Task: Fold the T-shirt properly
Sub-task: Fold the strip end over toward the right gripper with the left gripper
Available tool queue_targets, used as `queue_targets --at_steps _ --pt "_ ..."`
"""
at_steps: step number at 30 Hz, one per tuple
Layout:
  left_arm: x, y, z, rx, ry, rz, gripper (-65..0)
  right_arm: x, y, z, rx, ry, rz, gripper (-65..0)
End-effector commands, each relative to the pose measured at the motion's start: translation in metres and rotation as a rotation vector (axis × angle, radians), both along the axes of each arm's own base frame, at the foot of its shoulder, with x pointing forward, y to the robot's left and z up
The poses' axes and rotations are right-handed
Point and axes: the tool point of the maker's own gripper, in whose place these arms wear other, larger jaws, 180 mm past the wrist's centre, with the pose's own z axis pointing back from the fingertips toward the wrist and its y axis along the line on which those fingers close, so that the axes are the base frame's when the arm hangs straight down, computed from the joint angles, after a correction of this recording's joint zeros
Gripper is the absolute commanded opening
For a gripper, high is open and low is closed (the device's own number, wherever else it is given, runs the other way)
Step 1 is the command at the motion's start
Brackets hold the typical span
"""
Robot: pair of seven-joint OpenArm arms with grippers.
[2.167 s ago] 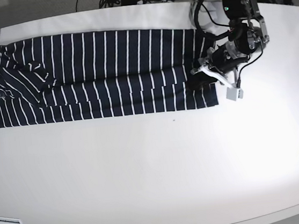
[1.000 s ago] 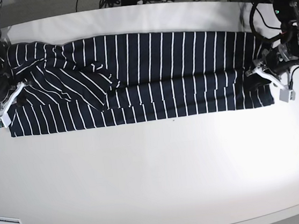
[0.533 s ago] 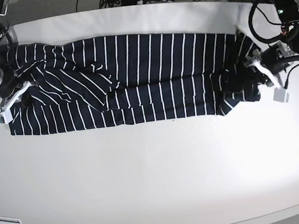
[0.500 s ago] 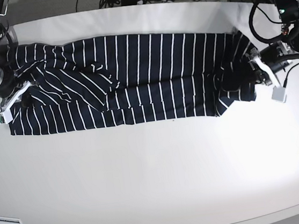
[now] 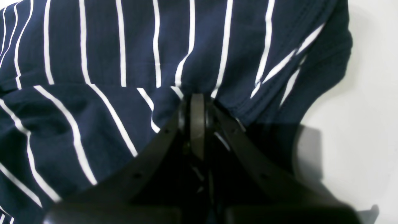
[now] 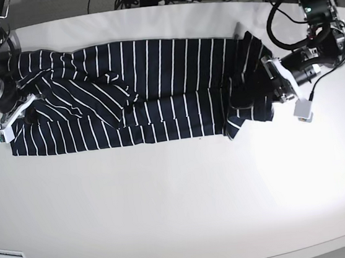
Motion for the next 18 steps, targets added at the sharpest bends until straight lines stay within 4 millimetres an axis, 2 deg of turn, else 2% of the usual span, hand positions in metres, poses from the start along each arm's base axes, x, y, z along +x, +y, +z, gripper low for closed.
queue_targets --at_steps 1,5,8,13,18 --pt "0.002 -0.009 0.014 -0.039 -0.057 -0.023 -65.0 -0.006 -0.004 -0.002 -0.027 0.038 0.014 -65.0" --pt "-0.01 -0.045 0.013 -0.095 -0.087 -0.116 -65.0 -0.006 -0.004 -0.002 -0.026 0.038 0.014 -65.0" --pt "-0.015 -0.065 0.02 -0.153 -0.134 -0.155 -65.0 -0.008 -0.004 -0.003 -0.029 0.05 0.016 -65.0" --pt "-0.001 -0.082 0.016 -0.154 -0.165 -0.076 -65.0 -0.01 -0.004 -0.004 -0.029 0.058 0.017 -65.0" --pt "0.005 -0.098 0.016 -0.153 -0.179 -0.064 -65.0 -0.01 -0.004 -0.004 -0.026 0.058 0.017 -65.0"
